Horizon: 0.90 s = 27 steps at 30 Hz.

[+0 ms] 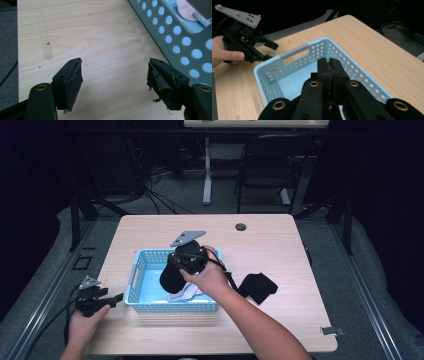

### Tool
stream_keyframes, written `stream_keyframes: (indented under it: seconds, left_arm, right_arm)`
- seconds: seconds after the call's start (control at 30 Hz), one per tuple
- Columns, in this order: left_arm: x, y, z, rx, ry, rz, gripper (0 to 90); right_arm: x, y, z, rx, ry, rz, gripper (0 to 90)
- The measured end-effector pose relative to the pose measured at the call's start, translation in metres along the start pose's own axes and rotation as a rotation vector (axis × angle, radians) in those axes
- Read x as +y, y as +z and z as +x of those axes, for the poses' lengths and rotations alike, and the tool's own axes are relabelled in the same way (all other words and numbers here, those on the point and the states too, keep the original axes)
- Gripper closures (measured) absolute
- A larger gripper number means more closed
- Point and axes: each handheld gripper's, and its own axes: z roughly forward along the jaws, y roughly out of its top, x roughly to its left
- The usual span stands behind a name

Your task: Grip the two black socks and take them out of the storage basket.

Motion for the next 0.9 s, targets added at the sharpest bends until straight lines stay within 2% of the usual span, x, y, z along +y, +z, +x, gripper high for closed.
stream_keyframes:
  seconds: [0.27, 0.47, 0.67, 0.9]
  left_arm:
    - [0.000, 0.000, 0.000, -0.002, 0.000, 0.002, 28.1]
    - [0.000, 0.000, 0.000, 0.000, 0.000, 0.001, 28.1]
    - [0.000, 0.000, 0.000, 0.001, -0.001, 0.002, 28.1]
    - [-0.001, 0.000, 0.000, 0.003, 0.005, 0.006, 28.2]
  right_arm:
    - [0.016, -0.027, -0.001, -0.019, -0.027, -0.033, 88.1]
    - [0.022, -0.051, -0.003, -0.018, -0.022, -0.064, 88.1]
    - [0.020, -0.075, -0.009, -0.033, -0.009, -0.091, 88.1]
    - [0.010, -0.104, -0.021, -0.083, 0.013, -0.115, 88.0]
